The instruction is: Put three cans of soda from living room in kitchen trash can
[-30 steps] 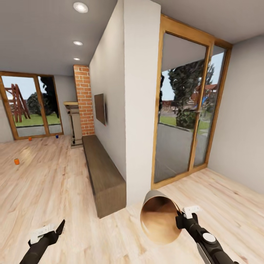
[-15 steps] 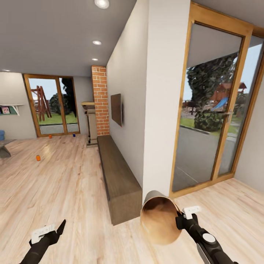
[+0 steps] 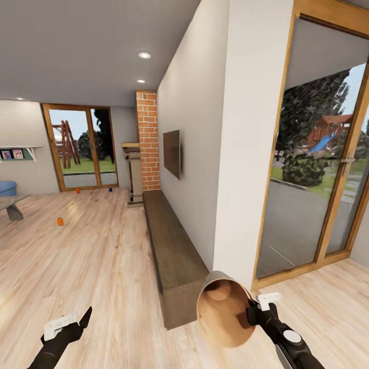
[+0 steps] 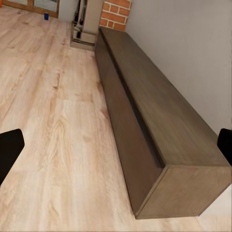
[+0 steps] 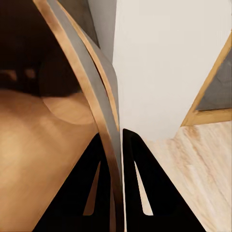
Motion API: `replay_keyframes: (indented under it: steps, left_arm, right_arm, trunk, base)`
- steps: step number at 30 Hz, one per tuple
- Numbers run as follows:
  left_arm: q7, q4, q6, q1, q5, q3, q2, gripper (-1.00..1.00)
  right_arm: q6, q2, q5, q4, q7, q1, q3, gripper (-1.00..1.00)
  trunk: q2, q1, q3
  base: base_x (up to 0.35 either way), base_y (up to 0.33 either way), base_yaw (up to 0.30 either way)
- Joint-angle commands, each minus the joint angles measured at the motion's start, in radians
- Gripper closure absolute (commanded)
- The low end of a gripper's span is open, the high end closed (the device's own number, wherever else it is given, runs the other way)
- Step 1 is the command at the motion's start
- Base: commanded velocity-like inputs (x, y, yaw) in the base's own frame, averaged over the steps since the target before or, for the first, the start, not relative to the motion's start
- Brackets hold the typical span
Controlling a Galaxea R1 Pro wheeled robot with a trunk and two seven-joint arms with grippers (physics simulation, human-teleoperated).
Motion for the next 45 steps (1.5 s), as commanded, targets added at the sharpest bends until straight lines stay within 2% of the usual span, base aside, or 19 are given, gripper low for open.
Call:
replay_keyframes:
  steps: [1,12,17,22,45]
  left_arm:
    - [0.0,0.0,0.0,0.0,0.0,0.0,0.0,-1.0]
    - [0.0,0.002,0.0,0.0,0.0,0.0,0.0,-1.0]
    - [0.002,0.003,0.0,0.0,0.0,0.0,0.0,-1.0]
    - [0.002,0.004,0.001,0.0,0.0,0.0,0.0,-1.0]
    - [0.0,0.035,0.003,-0.002,0.0,0.0,0.0,-1.0]
  right_arm:
    - [0.0,0.0,-0.003,-0.001,0.005,-0.001,-0.001,1.0]
    - [-0.002,0.002,0.0,0.001,-0.006,-0.001,0.008,1.0]
    - [-0.001,0.003,-0.001,0.001,-0.076,-0.001,0.047,1.0]
    - [-0.001,0.004,-0.003,0.002,-0.103,-0.001,0.071,1.0]
    - [-0.001,0.005,-0.003,0.005,-0.109,-0.001,0.077,1.0]
  trunk:
    - [0.0,0.0,0.0]
    - [0.0,0.0,0.001]
    - [0.0,0.0,0.004]
    - [0.0,0.0,0.009]
    - [0.0,0.0,0.033]
  base:
    - [0.314,0.117,0.003]
    - [0.312,0.122,0.007]
    - [0.299,0.147,0.133]
    - [0.292,0.156,0.186]
    - [0.229,0.246,0.196]
